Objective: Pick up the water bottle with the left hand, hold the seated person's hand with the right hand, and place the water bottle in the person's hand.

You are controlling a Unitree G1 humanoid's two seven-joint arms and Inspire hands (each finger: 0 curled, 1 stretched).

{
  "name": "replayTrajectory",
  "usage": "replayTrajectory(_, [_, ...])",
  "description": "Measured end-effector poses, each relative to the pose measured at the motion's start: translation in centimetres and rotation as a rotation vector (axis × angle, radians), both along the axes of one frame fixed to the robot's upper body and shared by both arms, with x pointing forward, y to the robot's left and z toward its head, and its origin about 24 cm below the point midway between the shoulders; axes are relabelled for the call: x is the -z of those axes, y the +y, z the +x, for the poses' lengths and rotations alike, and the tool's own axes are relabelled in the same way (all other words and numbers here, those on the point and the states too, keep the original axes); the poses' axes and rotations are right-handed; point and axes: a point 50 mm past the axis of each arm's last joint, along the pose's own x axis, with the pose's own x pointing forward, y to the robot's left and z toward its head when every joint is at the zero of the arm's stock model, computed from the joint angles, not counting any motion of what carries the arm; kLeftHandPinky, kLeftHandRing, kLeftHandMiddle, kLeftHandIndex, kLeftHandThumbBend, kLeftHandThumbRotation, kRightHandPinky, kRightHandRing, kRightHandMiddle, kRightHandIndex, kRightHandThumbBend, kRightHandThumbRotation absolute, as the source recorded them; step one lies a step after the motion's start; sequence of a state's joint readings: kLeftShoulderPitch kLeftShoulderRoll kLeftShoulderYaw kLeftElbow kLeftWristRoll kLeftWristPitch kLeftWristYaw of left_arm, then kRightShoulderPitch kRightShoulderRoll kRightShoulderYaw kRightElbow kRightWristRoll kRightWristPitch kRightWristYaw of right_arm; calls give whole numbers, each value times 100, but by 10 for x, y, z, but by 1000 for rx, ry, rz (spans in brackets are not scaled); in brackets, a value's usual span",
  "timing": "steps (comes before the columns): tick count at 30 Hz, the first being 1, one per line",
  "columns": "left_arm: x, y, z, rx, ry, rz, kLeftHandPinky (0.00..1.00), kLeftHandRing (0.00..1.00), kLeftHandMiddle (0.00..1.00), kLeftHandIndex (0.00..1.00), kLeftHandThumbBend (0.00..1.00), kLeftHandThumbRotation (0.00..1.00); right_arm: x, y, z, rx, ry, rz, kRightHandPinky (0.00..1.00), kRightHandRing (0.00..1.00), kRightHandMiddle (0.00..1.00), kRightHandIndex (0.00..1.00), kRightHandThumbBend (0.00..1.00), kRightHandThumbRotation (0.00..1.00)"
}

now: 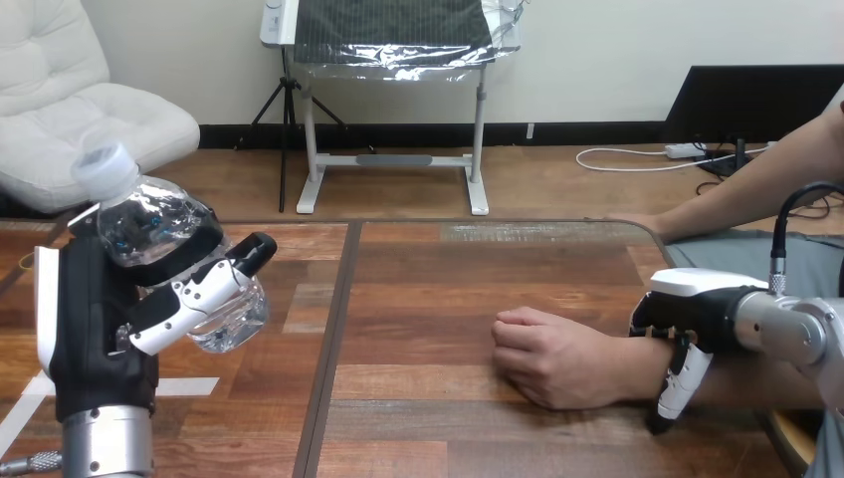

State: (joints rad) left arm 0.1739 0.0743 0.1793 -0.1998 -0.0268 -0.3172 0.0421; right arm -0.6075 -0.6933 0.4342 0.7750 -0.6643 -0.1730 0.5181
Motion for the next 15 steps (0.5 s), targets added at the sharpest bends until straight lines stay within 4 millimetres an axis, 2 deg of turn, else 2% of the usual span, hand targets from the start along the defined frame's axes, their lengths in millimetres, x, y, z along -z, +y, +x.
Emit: replayTrajectory(15, [0, 0, 0, 0, -4, -9, 18, 24, 30, 35, 55, 0, 2, 0, -1, 5, 1, 6, 34, 45, 52, 48, 90, 0])
